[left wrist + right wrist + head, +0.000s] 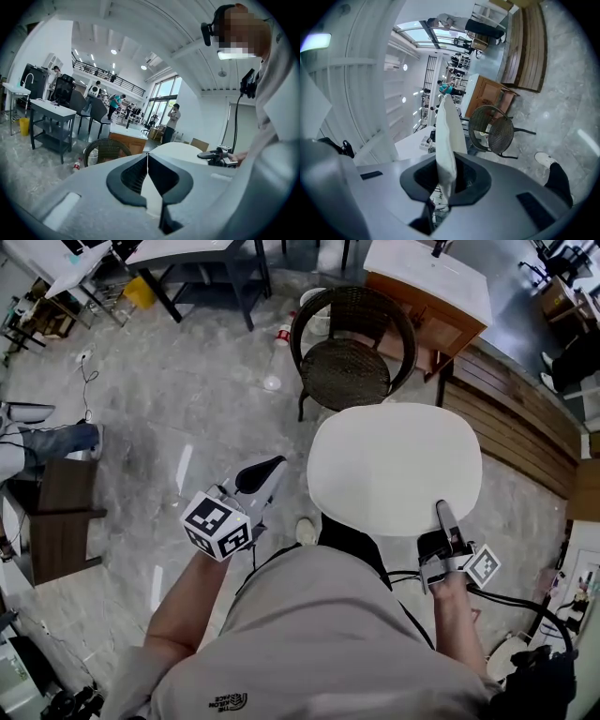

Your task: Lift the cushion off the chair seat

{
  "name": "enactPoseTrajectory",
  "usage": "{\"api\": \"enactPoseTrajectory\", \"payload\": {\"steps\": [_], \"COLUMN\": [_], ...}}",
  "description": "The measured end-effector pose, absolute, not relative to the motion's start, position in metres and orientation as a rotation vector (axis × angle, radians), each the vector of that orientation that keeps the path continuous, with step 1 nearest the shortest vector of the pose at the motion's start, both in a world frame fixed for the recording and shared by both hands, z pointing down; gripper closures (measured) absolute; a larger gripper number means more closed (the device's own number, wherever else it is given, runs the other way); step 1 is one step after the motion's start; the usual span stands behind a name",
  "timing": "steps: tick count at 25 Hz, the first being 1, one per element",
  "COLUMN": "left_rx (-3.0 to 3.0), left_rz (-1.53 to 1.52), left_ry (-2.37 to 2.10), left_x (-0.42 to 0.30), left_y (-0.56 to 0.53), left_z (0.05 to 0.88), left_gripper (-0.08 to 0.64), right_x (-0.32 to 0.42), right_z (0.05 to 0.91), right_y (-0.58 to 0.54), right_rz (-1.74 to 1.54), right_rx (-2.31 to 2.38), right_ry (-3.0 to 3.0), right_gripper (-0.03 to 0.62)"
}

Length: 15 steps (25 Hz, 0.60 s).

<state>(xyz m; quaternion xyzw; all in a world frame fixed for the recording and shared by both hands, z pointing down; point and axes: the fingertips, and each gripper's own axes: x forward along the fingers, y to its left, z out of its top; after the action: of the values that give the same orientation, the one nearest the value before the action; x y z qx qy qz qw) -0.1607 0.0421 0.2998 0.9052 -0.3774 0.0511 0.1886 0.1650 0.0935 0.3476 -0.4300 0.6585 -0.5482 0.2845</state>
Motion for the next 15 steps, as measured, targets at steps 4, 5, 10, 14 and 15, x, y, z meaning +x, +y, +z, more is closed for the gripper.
{"api": "enactPoseTrajectory", "payload": {"steps": [4, 5, 10, 14, 15], "left_rx": [2.537, 2.540, 2.555, 2.557, 2.560], "left_rz": [0.151, 0.157, 0.156, 0.143, 0.142], "left_ry": [-1.038, -1.030, -1.003, -0.979, -0.969], "left_x": [-0.163, -0.162, -0.159, -0.156, -0.155], "left_y": [0.056, 0.059, 0.064, 0.068, 0.069], "left_z": [0.305, 0.305, 0.300, 0.299, 0.299], "left_gripper": [0.552, 0.552, 0.552, 0.552, 0.551], "right_x": [0.151, 0.148, 0.142, 0.136, 0.135], "right_z": [0.343, 0.342, 0.335, 0.330, 0.328], "right_y": [0.110, 0.113, 0.123, 0.129, 0.131], "right_rz": [-1.467, -1.467, -1.463, -1.452, -1.447], "right_rx": [-1.147, -1.145, -1.132, -1.131, -1.132], "right_ry": [1.765, 1.765, 1.772, 1.790, 1.792], "right_gripper": [0.548, 0.548, 0.548, 0.549, 0.549]}}
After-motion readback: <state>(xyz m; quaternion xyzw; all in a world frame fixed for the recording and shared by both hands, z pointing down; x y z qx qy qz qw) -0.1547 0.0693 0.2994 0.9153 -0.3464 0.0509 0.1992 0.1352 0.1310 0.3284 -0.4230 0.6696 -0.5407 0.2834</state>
